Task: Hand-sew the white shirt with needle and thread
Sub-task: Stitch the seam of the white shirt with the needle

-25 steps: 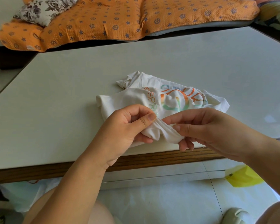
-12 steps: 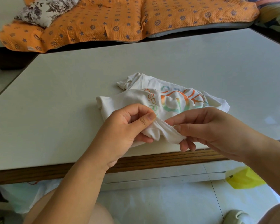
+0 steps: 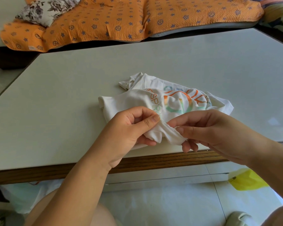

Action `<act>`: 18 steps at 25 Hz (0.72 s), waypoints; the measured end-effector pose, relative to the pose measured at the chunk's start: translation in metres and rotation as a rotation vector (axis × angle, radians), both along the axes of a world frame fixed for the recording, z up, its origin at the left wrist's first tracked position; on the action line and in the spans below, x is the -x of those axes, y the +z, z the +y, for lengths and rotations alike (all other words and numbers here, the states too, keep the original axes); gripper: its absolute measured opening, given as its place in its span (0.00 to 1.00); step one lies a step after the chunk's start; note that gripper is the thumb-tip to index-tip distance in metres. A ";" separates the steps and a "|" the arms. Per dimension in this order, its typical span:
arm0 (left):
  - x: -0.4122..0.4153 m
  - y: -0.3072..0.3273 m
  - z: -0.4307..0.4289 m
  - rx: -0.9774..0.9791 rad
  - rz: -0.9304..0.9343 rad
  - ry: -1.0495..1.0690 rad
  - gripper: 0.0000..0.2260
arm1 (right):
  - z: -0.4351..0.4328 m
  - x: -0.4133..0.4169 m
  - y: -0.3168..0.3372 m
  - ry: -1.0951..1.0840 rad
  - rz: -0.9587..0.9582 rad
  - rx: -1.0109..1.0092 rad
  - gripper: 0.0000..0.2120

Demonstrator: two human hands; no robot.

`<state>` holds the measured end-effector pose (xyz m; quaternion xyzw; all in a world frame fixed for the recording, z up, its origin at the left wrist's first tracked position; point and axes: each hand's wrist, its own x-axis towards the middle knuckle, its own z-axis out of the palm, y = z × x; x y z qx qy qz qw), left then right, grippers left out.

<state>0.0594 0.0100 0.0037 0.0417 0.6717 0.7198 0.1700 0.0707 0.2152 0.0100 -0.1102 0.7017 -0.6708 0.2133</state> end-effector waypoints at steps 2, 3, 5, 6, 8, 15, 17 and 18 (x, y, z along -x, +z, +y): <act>0.000 0.000 0.001 -0.011 -0.032 -0.008 0.06 | -0.002 -0.001 -0.003 -0.015 -0.009 0.013 0.11; 0.000 0.000 0.002 -0.012 -0.048 -0.014 0.06 | -0.003 -0.001 -0.004 -0.025 -0.010 0.016 0.10; -0.001 -0.002 0.005 -0.008 -0.077 -0.034 0.05 | -0.005 -0.001 -0.007 -0.048 -0.011 0.015 0.09; -0.002 -0.003 0.006 0.000 -0.082 -0.050 0.06 | -0.007 -0.002 -0.009 -0.060 -0.014 0.018 0.09; -0.003 -0.005 0.007 0.009 -0.081 -0.070 0.07 | -0.010 -0.003 -0.009 -0.083 -0.023 0.033 0.09; -0.003 -0.004 0.006 -0.030 -0.152 -0.069 0.07 | -0.013 -0.004 -0.008 -0.193 0.033 -0.036 0.03; -0.003 -0.005 0.009 -0.009 -0.166 -0.080 0.07 | -0.015 -0.006 -0.007 -0.215 0.135 -0.151 0.06; -0.003 -0.006 0.010 -0.003 -0.175 -0.078 0.09 | -0.016 -0.007 -0.006 -0.222 0.185 -0.209 0.09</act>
